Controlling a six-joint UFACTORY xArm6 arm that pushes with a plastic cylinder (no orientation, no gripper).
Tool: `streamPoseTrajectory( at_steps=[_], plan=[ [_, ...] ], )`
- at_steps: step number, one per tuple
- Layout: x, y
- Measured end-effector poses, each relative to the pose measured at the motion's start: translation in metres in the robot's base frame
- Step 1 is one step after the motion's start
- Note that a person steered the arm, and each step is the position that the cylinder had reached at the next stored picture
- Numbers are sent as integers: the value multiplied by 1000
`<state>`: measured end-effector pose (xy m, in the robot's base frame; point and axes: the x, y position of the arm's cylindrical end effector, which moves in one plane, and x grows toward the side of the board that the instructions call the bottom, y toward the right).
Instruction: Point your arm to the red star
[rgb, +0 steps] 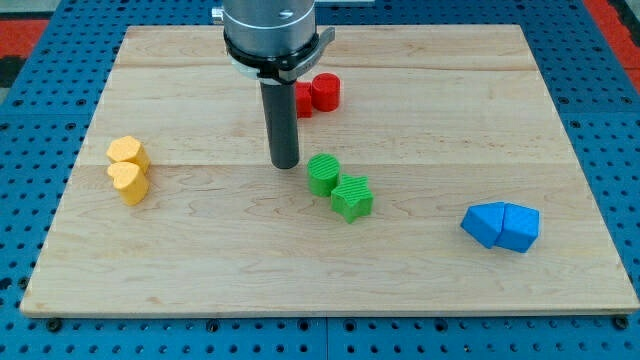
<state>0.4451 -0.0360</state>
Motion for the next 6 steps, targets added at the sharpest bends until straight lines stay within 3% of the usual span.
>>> streamPoseTrajectory(
  at_steps=[1,3,4,5,6],
  plan=[
    [10,47],
    [57,75],
    [57,24],
    [29,-35],
    [-52,-84]
  ],
)
